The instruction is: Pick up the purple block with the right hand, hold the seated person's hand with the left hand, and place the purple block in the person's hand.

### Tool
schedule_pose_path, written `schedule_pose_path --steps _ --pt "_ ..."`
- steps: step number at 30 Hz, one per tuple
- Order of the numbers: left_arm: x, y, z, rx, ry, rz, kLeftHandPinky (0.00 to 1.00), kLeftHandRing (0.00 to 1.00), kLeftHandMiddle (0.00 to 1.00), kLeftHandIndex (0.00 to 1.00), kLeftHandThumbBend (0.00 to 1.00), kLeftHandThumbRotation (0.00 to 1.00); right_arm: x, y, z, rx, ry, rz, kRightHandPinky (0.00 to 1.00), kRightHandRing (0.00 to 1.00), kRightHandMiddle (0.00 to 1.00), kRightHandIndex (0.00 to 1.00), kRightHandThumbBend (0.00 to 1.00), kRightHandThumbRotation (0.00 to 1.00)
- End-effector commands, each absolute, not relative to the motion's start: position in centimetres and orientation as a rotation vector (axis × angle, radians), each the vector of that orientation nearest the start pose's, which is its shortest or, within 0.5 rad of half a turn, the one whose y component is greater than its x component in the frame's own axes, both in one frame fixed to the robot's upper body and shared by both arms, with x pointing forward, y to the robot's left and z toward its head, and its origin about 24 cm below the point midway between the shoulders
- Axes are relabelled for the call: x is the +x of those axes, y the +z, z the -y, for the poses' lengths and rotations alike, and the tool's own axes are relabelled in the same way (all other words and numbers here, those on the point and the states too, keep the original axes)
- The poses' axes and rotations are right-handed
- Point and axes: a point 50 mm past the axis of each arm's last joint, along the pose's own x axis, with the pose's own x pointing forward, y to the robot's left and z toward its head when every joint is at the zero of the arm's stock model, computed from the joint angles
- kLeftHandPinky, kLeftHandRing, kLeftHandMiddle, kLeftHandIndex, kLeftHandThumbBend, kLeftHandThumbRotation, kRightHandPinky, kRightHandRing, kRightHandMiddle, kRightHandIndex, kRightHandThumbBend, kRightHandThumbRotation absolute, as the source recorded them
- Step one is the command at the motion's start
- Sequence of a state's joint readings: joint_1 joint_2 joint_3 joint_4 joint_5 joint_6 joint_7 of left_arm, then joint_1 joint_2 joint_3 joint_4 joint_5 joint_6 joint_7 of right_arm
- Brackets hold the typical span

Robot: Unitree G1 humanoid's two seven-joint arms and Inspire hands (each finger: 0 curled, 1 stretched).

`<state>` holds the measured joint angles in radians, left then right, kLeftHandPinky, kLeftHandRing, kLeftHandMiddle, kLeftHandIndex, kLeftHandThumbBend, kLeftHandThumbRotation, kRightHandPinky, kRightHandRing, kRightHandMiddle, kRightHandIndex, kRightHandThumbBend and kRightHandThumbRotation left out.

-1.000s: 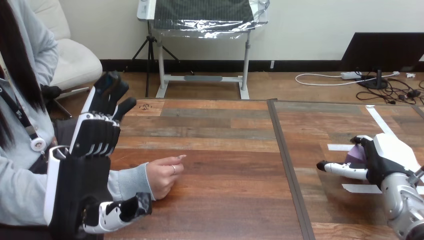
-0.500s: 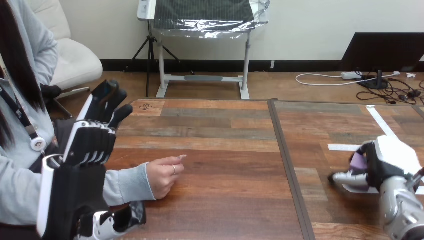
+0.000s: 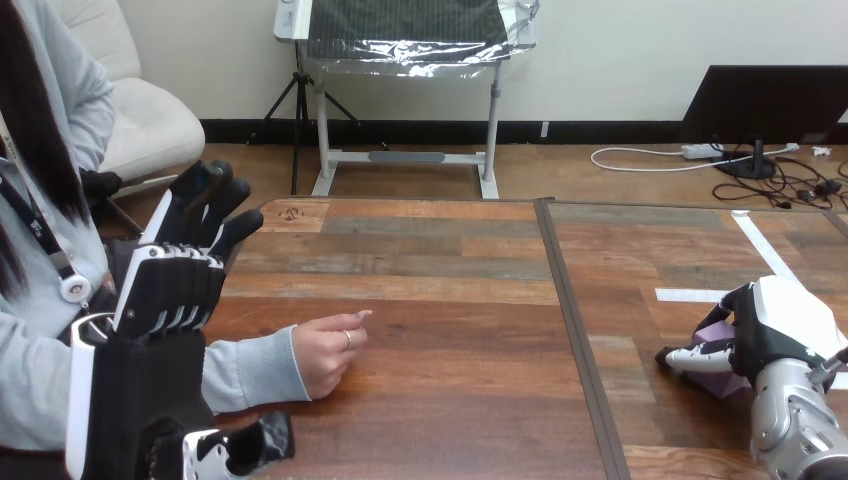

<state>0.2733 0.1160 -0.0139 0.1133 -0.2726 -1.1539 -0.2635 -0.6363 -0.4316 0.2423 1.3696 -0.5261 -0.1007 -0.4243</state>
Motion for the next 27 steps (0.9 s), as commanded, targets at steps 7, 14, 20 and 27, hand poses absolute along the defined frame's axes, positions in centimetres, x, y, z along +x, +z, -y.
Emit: schedule_pose_path --steps 7,14,20,27 --pt "16.1 7.6 -18.3 0.011 -0.068 0.864 0.84 0.89 0.91 0.88 1.00 0.57 30.9 -1.7 26.9 -1.037 -0.245 -0.419 0.06 0.12 0.20 0.27 0.47 0.15" --pt "16.2 7.6 -18.3 0.005 -0.059 0.868 0.84 0.89 0.91 0.88 1.00 0.57 31.0 -1.5 26.7 -0.982 -0.265 -0.366 0.08 0.14 0.22 0.27 0.44 0.14" --pt "16.3 7.7 -18.2 0.005 -0.064 0.865 0.83 0.89 0.90 0.88 1.00 0.57 31.1 -1.3 26.5 -0.916 -0.283 -0.339 0.10 0.15 0.22 0.26 0.41 0.12" --pt "16.5 7.7 -18.2 0.024 -0.074 0.869 0.84 0.89 0.91 0.88 1.00 0.58 31.2 -0.9 26.2 -0.855 -0.306 -0.275 0.10 0.14 0.20 0.23 0.40 0.11"
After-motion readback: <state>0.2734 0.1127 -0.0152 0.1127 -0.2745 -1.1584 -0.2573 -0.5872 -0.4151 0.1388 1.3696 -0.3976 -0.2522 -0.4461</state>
